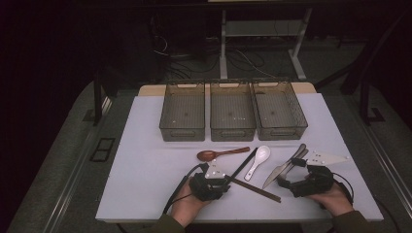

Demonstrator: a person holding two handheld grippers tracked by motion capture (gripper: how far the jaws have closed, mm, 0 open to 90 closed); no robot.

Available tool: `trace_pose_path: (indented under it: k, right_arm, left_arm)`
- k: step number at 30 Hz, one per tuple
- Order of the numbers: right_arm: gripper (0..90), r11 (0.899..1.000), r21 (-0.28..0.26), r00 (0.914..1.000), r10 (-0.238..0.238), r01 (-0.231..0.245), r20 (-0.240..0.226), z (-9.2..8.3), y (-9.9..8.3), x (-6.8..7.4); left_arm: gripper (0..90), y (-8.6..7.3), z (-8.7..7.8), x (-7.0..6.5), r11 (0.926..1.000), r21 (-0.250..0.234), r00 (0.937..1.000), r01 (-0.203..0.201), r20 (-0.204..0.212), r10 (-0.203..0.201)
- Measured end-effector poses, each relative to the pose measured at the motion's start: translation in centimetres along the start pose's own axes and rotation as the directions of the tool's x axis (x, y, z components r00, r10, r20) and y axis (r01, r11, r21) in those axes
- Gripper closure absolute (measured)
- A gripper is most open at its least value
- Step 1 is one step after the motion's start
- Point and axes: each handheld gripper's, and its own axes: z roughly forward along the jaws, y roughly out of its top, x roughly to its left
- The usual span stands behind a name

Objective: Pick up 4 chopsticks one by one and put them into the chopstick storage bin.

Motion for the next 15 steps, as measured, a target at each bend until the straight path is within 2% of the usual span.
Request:
trace_pose_path:
  k: [15]
  right_arm:
    - [1.6, 1.0, -0.003, 1.0, 0.003, -0.003, 0.002, -0.04, 0.01, -0.02]
  left_arm:
    - [75.9, -0.23, -0.36, 0.88, 0.9993, 0.0, 0.9987, 0.037, -0.035, -0.037]
